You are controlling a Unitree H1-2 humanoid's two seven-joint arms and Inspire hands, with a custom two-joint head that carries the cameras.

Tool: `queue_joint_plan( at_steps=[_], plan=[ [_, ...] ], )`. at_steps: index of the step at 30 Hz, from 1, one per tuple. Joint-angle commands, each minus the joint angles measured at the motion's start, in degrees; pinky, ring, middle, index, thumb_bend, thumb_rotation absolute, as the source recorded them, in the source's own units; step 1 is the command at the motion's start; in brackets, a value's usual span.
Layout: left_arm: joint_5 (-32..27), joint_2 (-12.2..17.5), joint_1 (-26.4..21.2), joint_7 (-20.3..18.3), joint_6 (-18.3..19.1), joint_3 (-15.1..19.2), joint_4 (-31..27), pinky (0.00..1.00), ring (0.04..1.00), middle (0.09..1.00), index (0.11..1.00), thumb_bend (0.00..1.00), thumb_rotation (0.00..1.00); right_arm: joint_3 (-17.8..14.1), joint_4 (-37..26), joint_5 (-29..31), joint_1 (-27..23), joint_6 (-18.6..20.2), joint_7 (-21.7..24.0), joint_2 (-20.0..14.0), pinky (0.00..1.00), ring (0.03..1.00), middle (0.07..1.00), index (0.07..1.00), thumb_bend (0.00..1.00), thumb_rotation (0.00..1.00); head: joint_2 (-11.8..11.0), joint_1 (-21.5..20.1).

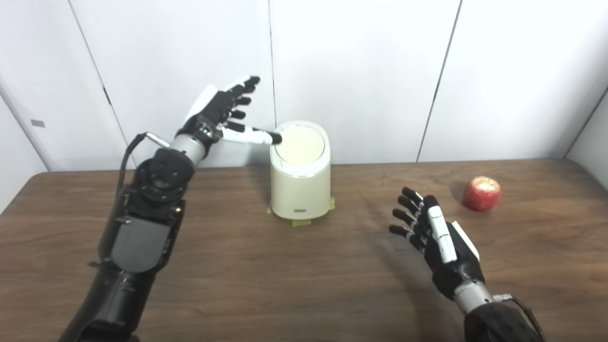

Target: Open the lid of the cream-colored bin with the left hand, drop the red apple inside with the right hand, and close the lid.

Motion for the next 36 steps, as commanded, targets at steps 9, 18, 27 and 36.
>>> queue_joint_plan(
  at_steps=[9,18,27,36],
  plan=[
    [12.17,0.93,-12.83,-0.58,-2.44,-10.38,9.19,0.78,0.93,0.938,0.933,0.99,0.13,-0.14,-2.25,-0.13,-1.8,-2.19,-0.54,0.78,0.78,0.896,0.934,0.93,0.49,0.97,0.22,-0.45],
    [15.69,-2.46,-16.91,2.91,-5.89,-12.54,18.72,0.75,0.904,0.958,0.935,0.98,0.1,0.17,-2.19,-0.53,-2.14,-2.6,-0.9,1.56,0.79,0.893,0.931,0.927,0.5,0.95,-0.08,-0.68],
    [15.95,-3.99,-18.43,3.2,-8.75,-12.83,23.36,0.72,0.883,0.954,0.937,0.97,0.08,0.23,-2.53,-0.69,-2.37,-3.1,-1.11,1.94,0.78,0.891,0.93,0.926,0.51,0.96,-0.22,-0.95],
    [18.35,-3.83,-18.75,2.29,-10.36,-15.13,22.72,0.72,0.863,0.938,0.936,0.97,0.08,-0.18,-3.39,-0.05,-2.42,-2.51,-1.53,2.27,0.78,0.896,0.931,0.927,0.5,0.95,0.48,-1.03]
  ],
)
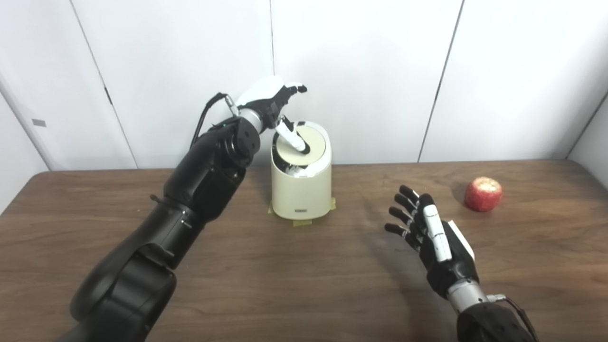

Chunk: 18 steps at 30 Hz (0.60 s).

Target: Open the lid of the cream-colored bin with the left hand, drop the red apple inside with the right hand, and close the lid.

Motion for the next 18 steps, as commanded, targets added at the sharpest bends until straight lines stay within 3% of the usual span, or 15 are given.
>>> queue_joint_plan(
  at_steps=[1,8,18],
  plan=[
    [1.85,0.7,-4.76,1.08,-2.04,-0.25,-1.33,0.72,0.857,0.937,0.935,0.97,0.06,-0.45,-2.74,0.69,-2.24,-2.26,-0.29,0.39,0.77,0.895,0.929,0.926,0.5,0.94,0.16,-0.05],
    [5.15,1.29,-4.8,0.96,-2.84,-1.78,-1.89,0.71,0.853,0.926,0.924,0.99,0.03,-0.66,-3.14,0.2,-2.25,-2.11,-0.62,-0.15,0.77,0.896,0.934,0.935,0.53,0.94,1.0,0.4],
    [9.35,1.83,-4.82,0.62,-4.27,-3.75,-1.25,0.8,0.877,0.914,0.921,0.98,0.03,-1.36,-3.51,1.1,-2.08,-1.92,-0.37,-0.78,0.77,0.89,0.933,0.932,0.52,0.93,1.65,0.76]
  ],
)
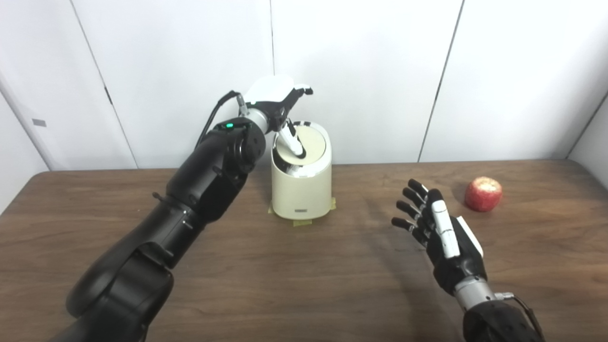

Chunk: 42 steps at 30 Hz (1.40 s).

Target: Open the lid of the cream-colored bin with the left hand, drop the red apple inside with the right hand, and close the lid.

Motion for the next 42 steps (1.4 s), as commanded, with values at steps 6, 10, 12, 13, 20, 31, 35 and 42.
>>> queue_joint_plan(
  at_steps=[6,10,12,13,20,31,35,42],
  plan=[
    [4.68,0.95,-3.95,1.86,-2.43,-1.84,-0.22,0.86,0.914,0.925,0.919,0.99,0.04,-0.41,-2.36,0.58,-2.0,-1.51,0.07,-0.29,0.76,0.884,0.927,0.925,0.53,0.93,0.44,0.28],
    [6.91,0.74,-3.57,1.8,-2.84,-2.92,-0.26,0.84,0.912,0.915,0.917,0.99,0.04,-0.52,-2.71,0.84,-1.92,-1.19,0.06,-0.21,0.77,0.883,0.928,0.927,0.52,0.92,0.62,0.33],
    [7.53,0.44,-3.3,1.92,-3.16,-3.14,-0.15,0.83,0.899,0.906,0.916,0.99,0.03,-0.6,-2.48,0.98,-1.86,-1.53,0.2,-0.34,0.77,0.885,0.931,0.93,0.52,0.92,0.8,0.35],
    [7.78,0.28,-3.17,1.87,-3.27,-3.23,-0.11,0.82,0.895,0.903,0.916,0.99,0.03,-0.58,-2.45,0.95,-1.83,-1.6,0.22,-0.41,0.77,0.884,0.931,0.93,0.52,0.92,0.82,0.36],
    [9.18,-0.96,-1.83,1.06,-3.56,-4.69,-0.57,0.87,0.917,0.919,0.919,0.98,0.03,-0.64,-3.26,0.89,-1.79,-1.06,-0.22,-0.19,0.75,0.877,0.926,0.925,0.53,0.91,1.13,0.15],
    [8.32,-0.29,-1.52,-0.97,-4.04,-3.53,-1.79,0.86,0.914,0.916,0.917,0.98,0.04,-0.84,-3.36,1.36,-1.97,-0.95,-0.46,-0.11,0.75,0.888,0.933,0.928,0.54,0.9,1.63,-0.36],
    [4.82,0.51,-2.44,-5.06,-1.63,0.5,-4.12,0.85,0.914,0.911,0.902,0.96,0.03,-0.73,-3.68,1.15,-2.03,-0.6,-0.61,-0.11,0.74,0.89,0.932,0.926,0.54,0.9,1.89,-0.8],
    [-10.56,2.57,-2.25,-12.27,7.19,16.23,-14.42,0.72,0.805,0.83,0.841,0.9,0.0,-0.97,-3.91,1.18,-2.11,-0.82,-0.48,-0.58,0.77,0.891,0.926,0.911,0.52,0.91,2.13,-0.9]
  ],
)
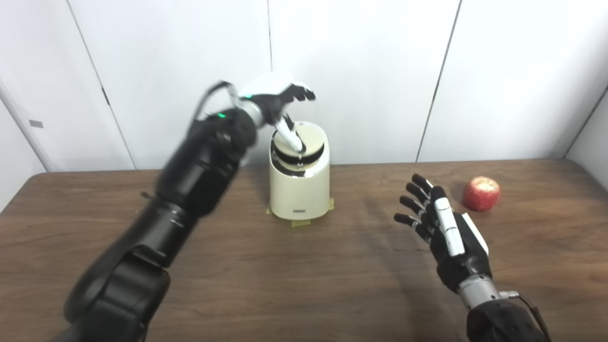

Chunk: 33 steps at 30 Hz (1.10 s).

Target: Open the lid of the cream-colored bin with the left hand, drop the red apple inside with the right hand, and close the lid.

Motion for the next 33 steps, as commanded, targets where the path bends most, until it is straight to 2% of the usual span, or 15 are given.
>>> queue_joint_plan(
  at_steps=[1,5,8,11,13,14,18,19,20,23,24,27,29,31,33],
  plan=[
    [-4.49,1.23,-2.75,0.77,2.59,4.71,-4.48,0.72,0.802,0.821,0.836,0.88,0.0,-0.57,-2.21,0.57,-2.16,-0.95,-0.03,-0.46,0.77,0.89,0.925,0.911,0.51,0.91,0.1,0.03],
    [-11.94,0.27,1.63,3.71,4.26,12.71,-11.68,0.75,0.8,0.8,0.812,0.77,0.09,-0.84,-2.36,0.75,-2.31,-0.36,0.01,-0.6,0.77,0.889,0.922,0.906,0.51,0.9,0.25,0.04],
    [-17.92,-2.45,5.83,5.82,5.25,18.26,-16.75,0.69,0.782,0.795,0.803,0.69,0.07,-0.97,-2.35,0.58,-2.34,-0.16,-0.12,-0.6,0.76,0.883,0.914,0.9,0.51,0.88,0.4,-0.25],
    [-20.74,-3.68,9.29,6.84,5.31,20.48,-20.16,0.67,0.768,0.795,0.803,0.68,0.05,-0.77,-3.15,0.04,-2.33,0.48,-0.38,-0.57,0.75,0.87,0.902,0.892,0.52,0.86,0.51,-0.38],
    [-22.42,-3.86,12.47,7.15,5.35,21.29,-22.93,0.68,0.775,0.804,0.819,0.64,0.08,-0.35,-3.49,-1.08,-2.23,0.31,-0.41,-1.02,0.75,0.866,0.9,0.89,0.5,0.83,0.64,-0.59],
    [-23.51,-4.06,14.15,7.55,5.33,21.79,-24.14,0.69,0.776,0.805,0.823,0.62,0.1,-0.31,-3.43,-1.38,-2.19,-0.12,-0.32,-1.23,0.75,0.865,0.901,0.893,0.49,0.8,0.64,-0.59],
    [-28.15,-6.0,19.81,9.62,5.35,24.32,-27.45,0.74,0.758,0.81,0.835,0.53,0.13,-1.27,-2.96,-0.96,-2.23,-0.82,-0.78,-1.04,0.74,0.846,0.888,0.89,0.5,0.52,0.95,-0.7],
    [-28.93,-6.37,21.71,10.05,5.37,24.57,-28.53,0.76,0.771,0.818,0.844,0.51,0.17,-1.58,-2.66,-0.83,-2.21,-1.09,-0.87,-1.05,0.74,0.844,0.887,0.891,0.51,0.46,0.98,-0.89],
    [-29.58,-6.49,23.41,10.39,5.34,24.56,-29.49,0.77,0.79,0.833,0.863,0.47,0.26,-1.81,-2.41,-0.8,-2.19,-1.36,-0.93,-1.08,0.74,0.843,0.891,0.899,0.53,0.4,0.98,-0.89],
    [-31.18,-6.0,28.72,10.81,5.27,23.82,-32.37,0.79,0.84,0.878,0.904,0.4,0.49,-2.58,-1.97,-0.54,-2.09,-2.09,-1.0,-1.27,0.73,0.835,0.897,0.908,0.6,0.3,1.33,-1.04],
    [-31.48,-5.66,30.39,10.78,5.26,23.39,-33.22,0.82,0.865,0.899,0.921,0.41,0.58,-2.9,-1.71,-0.36,-2.08,-2.47,-1.0,-1.34,0.72,0.832,0.901,0.912,0.59,0.25,1.4,-1.22],
    [-32.49,-5.23,34.24,11.03,5.34,22.6,-35.24,0.88,0.904,0.93,0.949,0.47,0.76,-3.76,-0.87,-0.29,-2.27,-3.39,-1.11,-1.69,0.72,0.814,0.898,0.907,0.57,0.11,1.57,-2.27],
    [-33.17,-5.81,36.15,11.86,5.36,22.54,-35.82,0.9,0.918,0.942,0.96,0.51,0.84,-3.2,-0.06,-3.2,-2.45,-5.41,-1.35,-2.97,0.71,0.798,0.891,0.901,0.6,0.1,1.44,-3.27],
    [-34.3,-6.69,37.86,12.93,5.06,22.82,-36.07,0.93,0.94,0.959,0.977,0.54,0.89,-1.43,0.16,-9.52,-2.72,-7.2,-2.35,-5.05,0.66,0.757,0.857,0.882,0.64,0.19,1.26,-4.88],
    [-35.16,-6.92,39.65,13.63,4.27,22.67,-36.14,0.96,0.961,0.98,0.993,0.55,0.95,-0.23,-0.82,-14.58,-3.38,-6.33,-3.27,-6.75,0.71,0.773,0.84,0.877,0.67,0.24,1.19,-5.8]
  ],
)
